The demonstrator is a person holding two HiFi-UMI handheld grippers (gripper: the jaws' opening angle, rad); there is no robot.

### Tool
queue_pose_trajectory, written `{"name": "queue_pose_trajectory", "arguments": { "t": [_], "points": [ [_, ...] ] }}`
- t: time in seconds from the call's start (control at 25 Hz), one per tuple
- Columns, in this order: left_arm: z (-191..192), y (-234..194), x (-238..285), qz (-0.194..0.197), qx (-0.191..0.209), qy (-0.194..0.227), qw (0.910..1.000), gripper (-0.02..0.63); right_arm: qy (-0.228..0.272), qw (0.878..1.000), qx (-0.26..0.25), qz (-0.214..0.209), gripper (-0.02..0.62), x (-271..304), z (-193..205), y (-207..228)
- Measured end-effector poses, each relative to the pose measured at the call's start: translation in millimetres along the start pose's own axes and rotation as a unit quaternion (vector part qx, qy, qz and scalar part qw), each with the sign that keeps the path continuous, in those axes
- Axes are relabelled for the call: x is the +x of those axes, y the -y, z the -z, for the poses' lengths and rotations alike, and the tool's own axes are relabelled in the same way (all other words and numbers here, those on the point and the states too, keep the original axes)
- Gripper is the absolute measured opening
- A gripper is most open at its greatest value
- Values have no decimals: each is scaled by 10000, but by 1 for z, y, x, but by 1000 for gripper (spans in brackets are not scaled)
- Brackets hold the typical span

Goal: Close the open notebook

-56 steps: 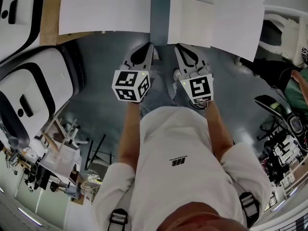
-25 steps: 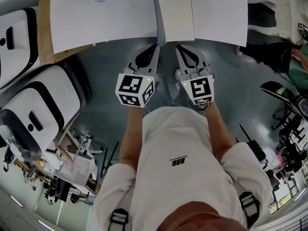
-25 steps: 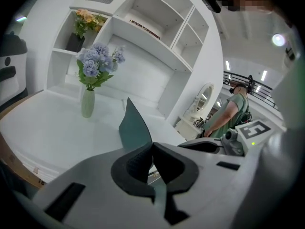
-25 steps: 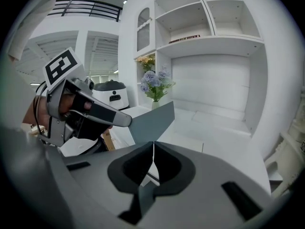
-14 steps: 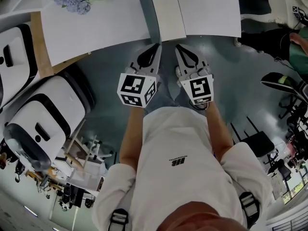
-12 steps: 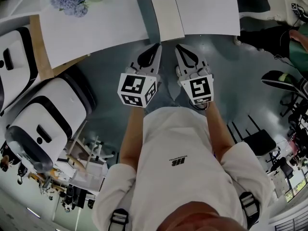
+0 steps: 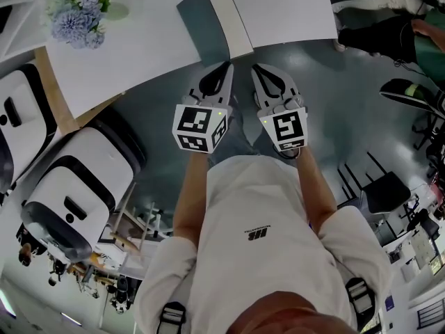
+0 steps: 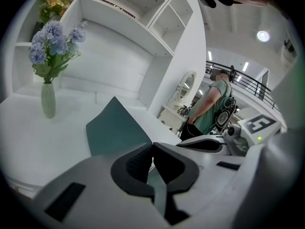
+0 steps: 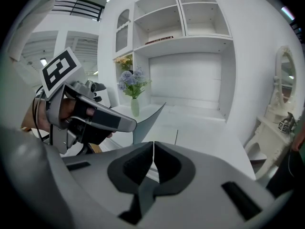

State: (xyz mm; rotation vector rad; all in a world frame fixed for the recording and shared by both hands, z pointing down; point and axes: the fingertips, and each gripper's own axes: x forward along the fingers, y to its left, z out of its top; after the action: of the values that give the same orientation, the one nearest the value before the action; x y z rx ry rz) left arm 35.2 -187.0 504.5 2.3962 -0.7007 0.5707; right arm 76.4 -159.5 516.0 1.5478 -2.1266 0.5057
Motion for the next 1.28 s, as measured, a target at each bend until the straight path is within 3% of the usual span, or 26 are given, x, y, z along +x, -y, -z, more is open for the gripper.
{"name": "queue_pose_trajectory", "arguments": {
  "t": [1.28],
  "points": [
    [39,15,82,442,389,-869,9945,0,-217,9962,659,526,-3,-3,42,42]
  ]
}}
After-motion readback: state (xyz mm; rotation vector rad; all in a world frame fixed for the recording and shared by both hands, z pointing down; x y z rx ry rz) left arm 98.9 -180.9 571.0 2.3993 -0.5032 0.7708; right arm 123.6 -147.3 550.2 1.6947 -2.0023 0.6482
